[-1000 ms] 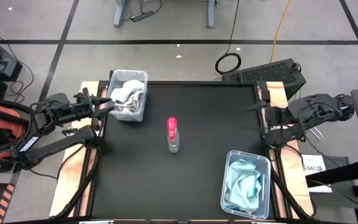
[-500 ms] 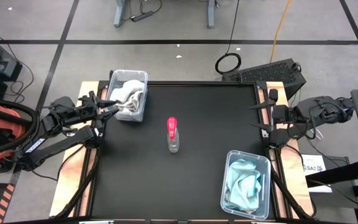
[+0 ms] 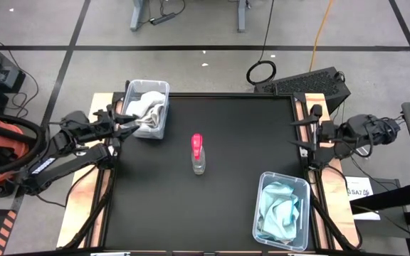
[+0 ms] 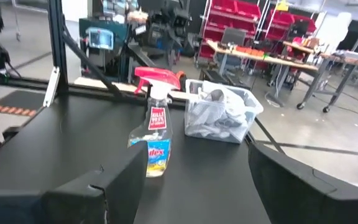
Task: Sort microfiber towel by color & place in baskets
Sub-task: Return to Home Position
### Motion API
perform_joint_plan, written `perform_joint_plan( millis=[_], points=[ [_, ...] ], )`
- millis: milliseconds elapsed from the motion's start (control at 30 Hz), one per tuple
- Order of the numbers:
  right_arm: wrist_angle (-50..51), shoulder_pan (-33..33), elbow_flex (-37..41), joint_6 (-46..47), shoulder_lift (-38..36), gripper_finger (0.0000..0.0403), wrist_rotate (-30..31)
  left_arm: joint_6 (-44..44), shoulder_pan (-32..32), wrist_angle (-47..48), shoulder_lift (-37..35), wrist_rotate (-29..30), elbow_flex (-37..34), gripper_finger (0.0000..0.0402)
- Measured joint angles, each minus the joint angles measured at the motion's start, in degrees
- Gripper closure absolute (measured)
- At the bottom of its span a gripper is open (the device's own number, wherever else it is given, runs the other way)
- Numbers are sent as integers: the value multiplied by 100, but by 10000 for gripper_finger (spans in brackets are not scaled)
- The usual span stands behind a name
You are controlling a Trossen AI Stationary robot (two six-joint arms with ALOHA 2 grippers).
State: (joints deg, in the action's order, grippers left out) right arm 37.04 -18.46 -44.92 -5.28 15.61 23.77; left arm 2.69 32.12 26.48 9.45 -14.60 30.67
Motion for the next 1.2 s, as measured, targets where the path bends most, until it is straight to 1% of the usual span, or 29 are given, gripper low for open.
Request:
perform_joint_plan(
  millis=[200,467,700,800,900,1000,1067,1200],
  points=[
    [-390,0,518,-103,-415,134,-8,100,0,-537,0,-37,-385,212],
    [-900,-2,1111,-302,-807,134,-8,140,0,-816,-2,-176,-714,212],
    [-1032,0,1160,-279,-889,134,-8,143,-27,-855,-2,-187,-755,212],
    [-1032,0,1160,-247,-893,134,-12,143,-136,-857,-2,-189,-755,212],
    [-1032,-2,1160,-196,-893,134,-168,133,-287,-861,-2,-186,-755,212],
    [-1200,-2,1295,-181,-910,134,-176,128,-440,-872,-2,-113,-761,212],
    [-1367,-2,1448,-183,-922,134,-179,129,-545,-1015,-4,-44,-868,212],
    [-1687,-1,1600,-200,-924,134,-169,174,-730,-1345,-42,85,-1333,212]
  ],
)
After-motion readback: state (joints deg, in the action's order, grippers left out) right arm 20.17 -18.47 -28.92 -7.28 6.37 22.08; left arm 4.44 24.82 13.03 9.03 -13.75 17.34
